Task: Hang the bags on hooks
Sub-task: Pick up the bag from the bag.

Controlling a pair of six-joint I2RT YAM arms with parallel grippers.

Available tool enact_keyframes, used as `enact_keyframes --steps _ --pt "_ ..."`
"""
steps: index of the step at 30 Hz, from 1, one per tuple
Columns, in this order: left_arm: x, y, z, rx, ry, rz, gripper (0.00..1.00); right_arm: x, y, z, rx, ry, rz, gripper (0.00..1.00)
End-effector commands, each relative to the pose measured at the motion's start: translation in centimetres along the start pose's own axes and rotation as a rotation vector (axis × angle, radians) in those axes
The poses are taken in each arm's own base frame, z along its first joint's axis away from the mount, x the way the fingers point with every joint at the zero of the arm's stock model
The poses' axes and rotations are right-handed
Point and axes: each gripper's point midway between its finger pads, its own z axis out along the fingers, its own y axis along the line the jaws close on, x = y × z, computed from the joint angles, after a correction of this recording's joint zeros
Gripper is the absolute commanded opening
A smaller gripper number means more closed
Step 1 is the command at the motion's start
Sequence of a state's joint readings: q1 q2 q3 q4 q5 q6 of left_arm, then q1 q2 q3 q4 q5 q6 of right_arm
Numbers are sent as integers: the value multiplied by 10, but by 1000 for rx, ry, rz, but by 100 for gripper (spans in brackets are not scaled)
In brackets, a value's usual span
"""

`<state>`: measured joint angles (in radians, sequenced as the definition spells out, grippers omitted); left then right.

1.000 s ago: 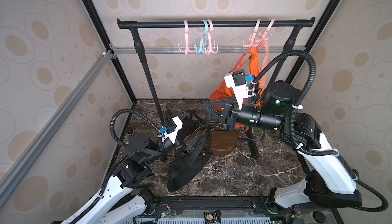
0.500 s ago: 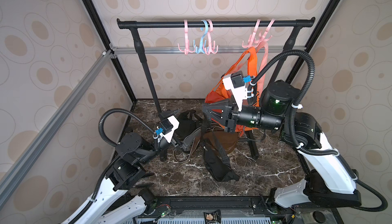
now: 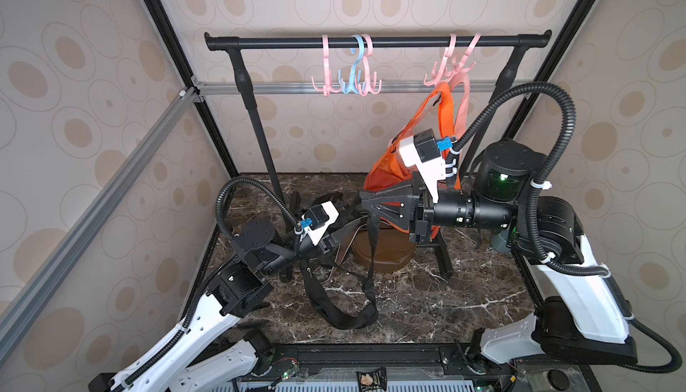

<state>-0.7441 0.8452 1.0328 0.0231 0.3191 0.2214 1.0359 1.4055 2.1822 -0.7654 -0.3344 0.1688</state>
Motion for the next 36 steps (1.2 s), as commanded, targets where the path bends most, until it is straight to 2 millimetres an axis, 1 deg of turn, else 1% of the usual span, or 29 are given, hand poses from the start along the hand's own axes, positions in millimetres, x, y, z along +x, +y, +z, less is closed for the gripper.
enact_keyframes --steps 1,2,3,5,6,7,9,11,15,16,19,21,24,28,30,36 --pt "-44 15 -12 -54 -91 55 11 -17 -11 -29 131 -48 -100 0" --pt "-46 16 -13 -50 -88 58 6 -19 -14 -32 159 -52 -116 0" --pt "-48 15 -13 -45 -86 63 3 -23 -19 -36 190 -63 -129 0" --pt "-51 17 -11 -47 -79 63 0 -30 -27 -40 228 -81 -141 0" --pt "-52 18 -9 -43 -73 63 0 -31 -34 -40 248 -82 -136 0" --pt "-51 20 -6 -49 -62 59 0 -39 -40 -45 267 -104 -131 0" --pt "-54 26 4 -56 -42 52 0 -50 -51 -48 292 -128 -127 0" --pt "-59 36 16 -84 -29 35 0 -64 -67 -54 325 -166 -116 0" --pt "-75 66 48 -167 1 12 0 -98 -96 -67 347 -261 -75 0" --pt "-79 73 57 -185 6 6 0 -105 -102 -68 333 -286 -64 0" --pt "-96 92 75 -240 -12 3 0 -122 -122 -67 287 -346 -21 0" --pt "-109 103 80 -281 -35 -1 0 -129 -136 -64 253 -370 11 0" --pt "-121 121 86 -356 -58 -6 0 -140 -155 -60 182 -408 50 0" --pt "-131 140 91 -438 -68 -10 0 -149 -176 -58 126 -443 72 0" --pt "-133 146 94 -462 -58 -9 0 -149 -184 -57 136 -451 67 0" --pt "-129 163 125 -494 24 6 0 -151 -215 -57 126 -478 93 0"
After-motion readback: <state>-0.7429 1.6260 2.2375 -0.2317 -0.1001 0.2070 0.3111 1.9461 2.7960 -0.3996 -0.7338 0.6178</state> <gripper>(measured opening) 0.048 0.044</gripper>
